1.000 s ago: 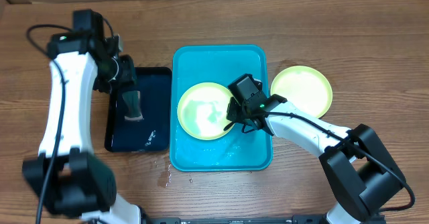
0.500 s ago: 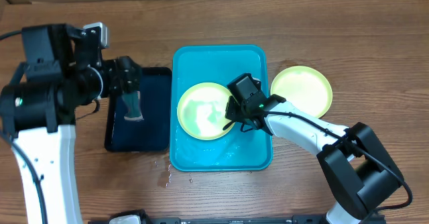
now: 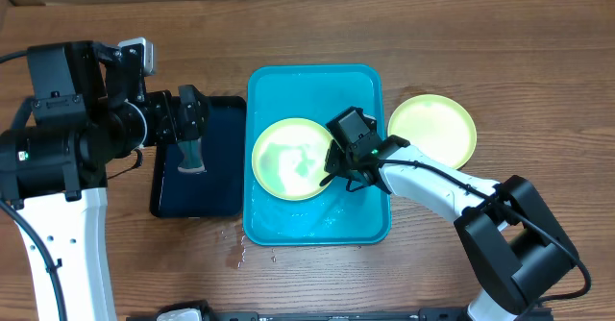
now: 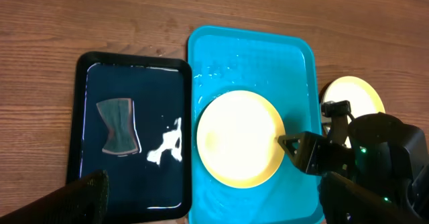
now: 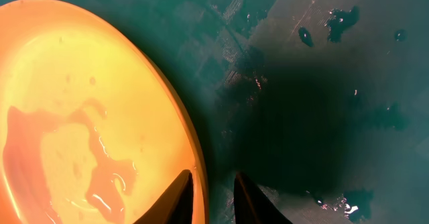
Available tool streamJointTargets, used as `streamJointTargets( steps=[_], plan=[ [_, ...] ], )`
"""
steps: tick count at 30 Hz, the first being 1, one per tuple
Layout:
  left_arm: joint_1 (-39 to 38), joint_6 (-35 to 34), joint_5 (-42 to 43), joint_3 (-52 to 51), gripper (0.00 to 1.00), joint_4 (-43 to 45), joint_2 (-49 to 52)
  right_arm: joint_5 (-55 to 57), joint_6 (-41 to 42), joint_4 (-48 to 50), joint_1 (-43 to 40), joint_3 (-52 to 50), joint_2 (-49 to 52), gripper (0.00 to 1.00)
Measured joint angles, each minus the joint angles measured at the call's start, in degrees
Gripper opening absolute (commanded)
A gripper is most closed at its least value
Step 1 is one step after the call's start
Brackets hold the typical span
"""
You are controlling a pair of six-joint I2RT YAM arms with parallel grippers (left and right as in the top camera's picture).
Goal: Clean dirty plates on tray and stack at the side
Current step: 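Grip the yellow plate rim with the right gripper, then lift the yellow plate left and tilt it over the black tray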
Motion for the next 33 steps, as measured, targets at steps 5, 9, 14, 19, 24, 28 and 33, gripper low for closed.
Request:
streamJointTargets(
  steps=[5,9,14,19,24,28,33],
  plan=[
    [0.00,0.00,0.00,0.00,1.00,0.02,0.79,-0.63,0.81,-0.28,0.07,0.00,0.02,0.16],
    [0.00,0.00,0.00,0.00,1.00,0.00,1.20,-1.03,1.53,-1.14,0.28,-0.02,0.07,0.14],
    [0.00,0.00,0.00,0.00,1.00,0.00,1.38,-1.40,2.14,-1.16,0.92,0.00,0.07,0.14],
    [0.00,0.00,0.00,0.00,1.00,0.02,1.38,-1.40,2.58,-0.33,1.07,-0.02,0.15,0.04],
    [0.00,0.00,0.00,0.00,1.00,0.00,1.38,-1.42,2.34,-0.26,1.07,0.00,0.35,0.04],
    [0.00,0.00,0.00,0.00,1.00,0.02,1.38,-1.66,2.32,-5.01,0.26,1.88,0.35,0.04],
    [0.00,0.00,0.00,0.00,1.00,0.00,1.38,-1.86,0.33,-15.15,-1.92,10.38,0.35,0.04]
  ],
)
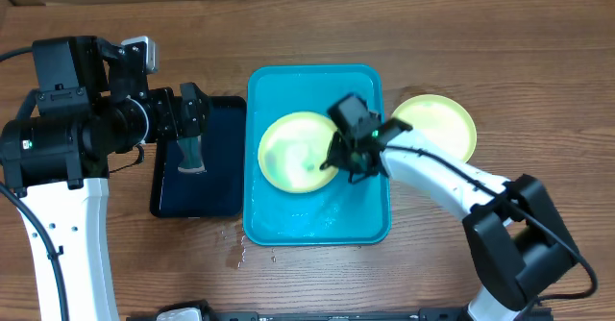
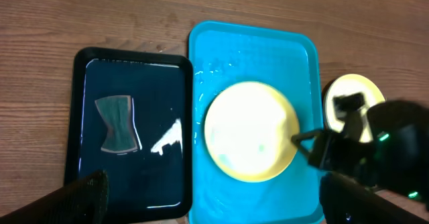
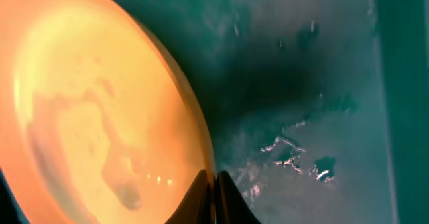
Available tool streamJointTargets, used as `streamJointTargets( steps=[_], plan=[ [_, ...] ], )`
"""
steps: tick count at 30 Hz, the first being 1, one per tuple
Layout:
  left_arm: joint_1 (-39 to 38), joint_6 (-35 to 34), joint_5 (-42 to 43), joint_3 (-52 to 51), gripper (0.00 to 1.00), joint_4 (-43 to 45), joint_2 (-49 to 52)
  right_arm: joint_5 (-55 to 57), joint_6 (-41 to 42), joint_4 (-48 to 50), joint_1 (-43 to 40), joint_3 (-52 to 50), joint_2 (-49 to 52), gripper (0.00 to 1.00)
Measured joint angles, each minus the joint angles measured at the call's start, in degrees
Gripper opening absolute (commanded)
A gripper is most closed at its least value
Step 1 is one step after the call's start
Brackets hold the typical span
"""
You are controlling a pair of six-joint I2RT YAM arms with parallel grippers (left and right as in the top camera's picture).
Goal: Clean dirty plates on tray and stack at the side
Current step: 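Lift the yellow plate left and tilt it over the black tray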
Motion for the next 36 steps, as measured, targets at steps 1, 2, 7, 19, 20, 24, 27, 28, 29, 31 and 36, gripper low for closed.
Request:
streamJointTargets(
  steps=[1,2,7,19,20,24,27,28,29,31,36],
  plan=[
    [0.00,0.00,0.00,0.00,1.00,0.00,0.00,0.17,-0.52,-1.18,-0.13,1.90,-0.02,0.04],
    [0.00,0.00,0.00,0.00,1.00,0.00,0.00,0.48,-1.01,-2.21,-0.11,3.91,-0.04,0.04],
    [0.00,0.00,0.00,0.00,1.00,0.00,0.00,3.32,-2.10,-2.89,1.90,9.46,-0.09,0.04],
    [0.00,0.00,0.00,0.00,1.00,0.00,0.00,17.55,-5.81,11.98,15.63,9.77,-0.09,0.04],
    [0.00,0.00,0.00,0.00,1.00,-0.02,0.00,18.10,-6.10,12.33,16.02,9.77,-0.09,0.04],
    [0.00,0.00,0.00,0.00,1.00,0.00,0.00,25.22,-12.85,17.90,21.51,9.77,-0.09,0.04],
    [0.00,0.00,0.00,0.00,1.00,0.00,0.00,29.51,-19.76,22.47,24.00,9.77,-0.09,0.04],
    [0.00,0.00,0.00,0.00,1.00,0.00,0.00,30.71,-22.40,24.30,24.48,9.77,-0.09,0.04],
    [0.00,0.00,0.00,0.00,0.99,0.00,0.00,31.80,-24.90,26.12,24.83,9.77,-0.09,0.04],
    [0.00,0.00,0.00,0.00,1.00,0.00,0.00,33.48,-29.24,28.68,25.22,9.77,-0.09,0.04],
    [0.11,0.00,-0.09,0.00,1.00,-0.02,0.00,37.33,-40.74,37.22,25.59,9.77,-0.09,0.04]
  ],
)
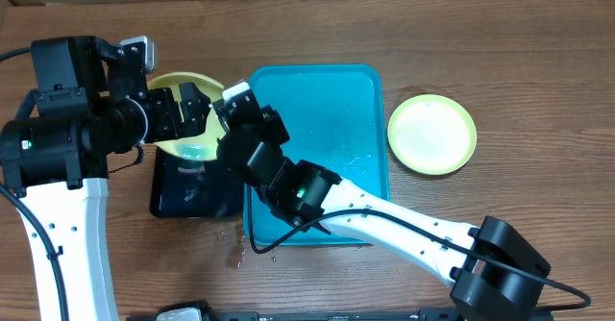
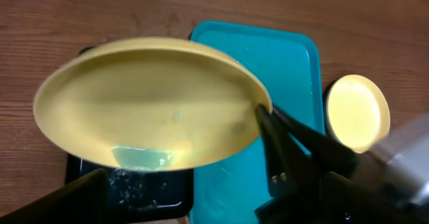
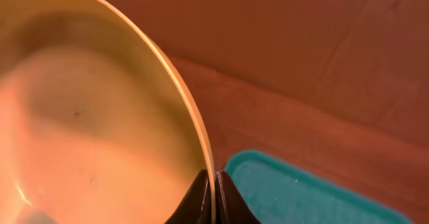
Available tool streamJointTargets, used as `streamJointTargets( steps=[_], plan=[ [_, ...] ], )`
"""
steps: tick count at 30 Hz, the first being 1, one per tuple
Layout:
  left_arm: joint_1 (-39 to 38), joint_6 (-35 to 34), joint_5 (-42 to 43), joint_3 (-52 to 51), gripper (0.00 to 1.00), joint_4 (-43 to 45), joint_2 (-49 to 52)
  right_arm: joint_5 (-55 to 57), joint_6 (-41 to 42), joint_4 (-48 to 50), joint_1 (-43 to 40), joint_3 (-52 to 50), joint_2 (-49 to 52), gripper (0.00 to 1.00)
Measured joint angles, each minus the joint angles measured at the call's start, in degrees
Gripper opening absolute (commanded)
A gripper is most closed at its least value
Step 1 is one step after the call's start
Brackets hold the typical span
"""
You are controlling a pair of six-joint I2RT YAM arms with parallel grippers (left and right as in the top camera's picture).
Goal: Clean dirty plates on tray and stack at the side
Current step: 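Lift the yellow plate left and tilt it over the black tray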
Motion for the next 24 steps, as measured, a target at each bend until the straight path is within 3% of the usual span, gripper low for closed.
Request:
streamJointTargets(
  steps=[14,24],
  plan=[
    [0.81,-0.09,0.28,1.86,1.00,1.14,-0.85,5.07,-23.67,17.97,-1.25,-0.83,0.57,0.04],
    [1.03,-0.26,0.39,2.69,1.00,1.42,-1.60,5.97,-28.68,25.22,-1.31,-1.20,1.27,0.04]
  ],
)
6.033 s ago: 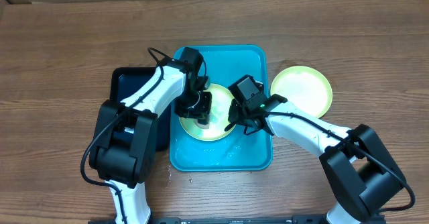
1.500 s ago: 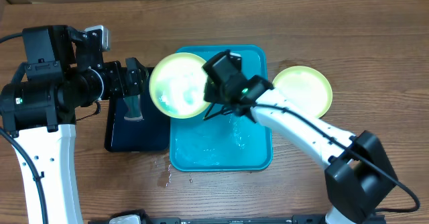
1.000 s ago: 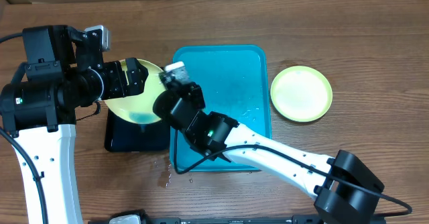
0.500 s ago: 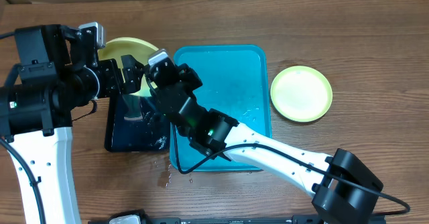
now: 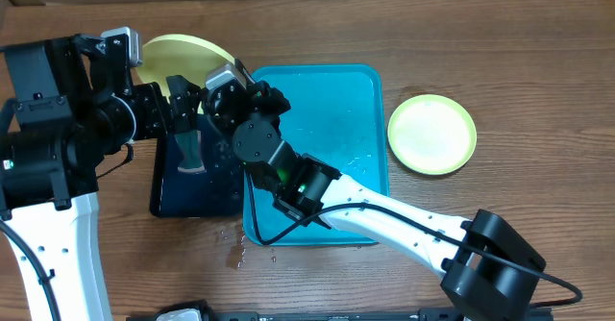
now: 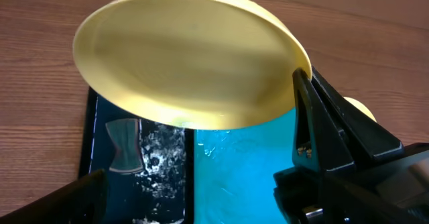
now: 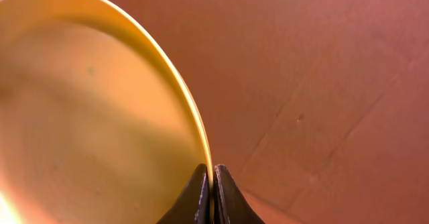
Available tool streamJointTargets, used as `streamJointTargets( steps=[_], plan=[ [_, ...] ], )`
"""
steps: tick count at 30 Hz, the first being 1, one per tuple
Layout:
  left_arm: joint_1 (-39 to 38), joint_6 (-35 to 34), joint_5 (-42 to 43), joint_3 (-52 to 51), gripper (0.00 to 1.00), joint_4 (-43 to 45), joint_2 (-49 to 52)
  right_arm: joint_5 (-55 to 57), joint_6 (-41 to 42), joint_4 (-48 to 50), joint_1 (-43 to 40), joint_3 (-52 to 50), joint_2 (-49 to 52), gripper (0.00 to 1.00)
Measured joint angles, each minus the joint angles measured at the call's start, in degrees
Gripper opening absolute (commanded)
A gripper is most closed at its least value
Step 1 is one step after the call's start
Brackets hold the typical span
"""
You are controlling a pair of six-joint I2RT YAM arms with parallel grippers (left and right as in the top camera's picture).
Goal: Clean dirty plates on tray and stack at the side
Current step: 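Lift the yellow plate left and tilt it over the black tray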
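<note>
A yellow plate [image 5: 173,50] hangs tilted in the air above the far end of the black water tray [image 5: 219,198]. My right gripper [image 5: 227,73] is shut on its rim, and the fingers [image 7: 201,196] pinch the edge in the right wrist view. The left wrist view shows the plate [image 6: 191,56] filling the top of the frame, above the tray [image 6: 94,150]. A grey sponge [image 5: 189,154] lies in the tray's water. My left gripper [image 5: 184,110] stands open just over the tray, beside the plate. The blue tray [image 5: 327,110] is wet and holds no plates.
A second yellow plate [image 5: 431,134] lies on the wooden table right of the blue tray. Water drops sit on the table near the blue tray's front left corner [image 5: 235,254]. My right arm [image 5: 384,215] stretches across the blue tray from the lower right.
The right gripper has raised the plate from just above the black tray to higher and farther back, tilted more steeply. The left arm has shifted a little to the left. Splashes show in the tray water.
My right gripper first stood open around the rim of a dirty plate lying in the blue tray. Then it was shut on the rim with the plate tipped up. Later the plate was over the black tray by the left gripper, and now it hangs higher.
</note>
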Motion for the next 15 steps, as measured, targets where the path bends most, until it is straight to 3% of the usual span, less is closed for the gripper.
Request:
streamJointTargets(
  steps=[15],
  plan=[
    [0.04,-0.02,0.09,0.85,1.00,0.17,-0.85,-2.51,-0.59,8.02,-0.02,-0.37,1.11,0.04]
  ],
)
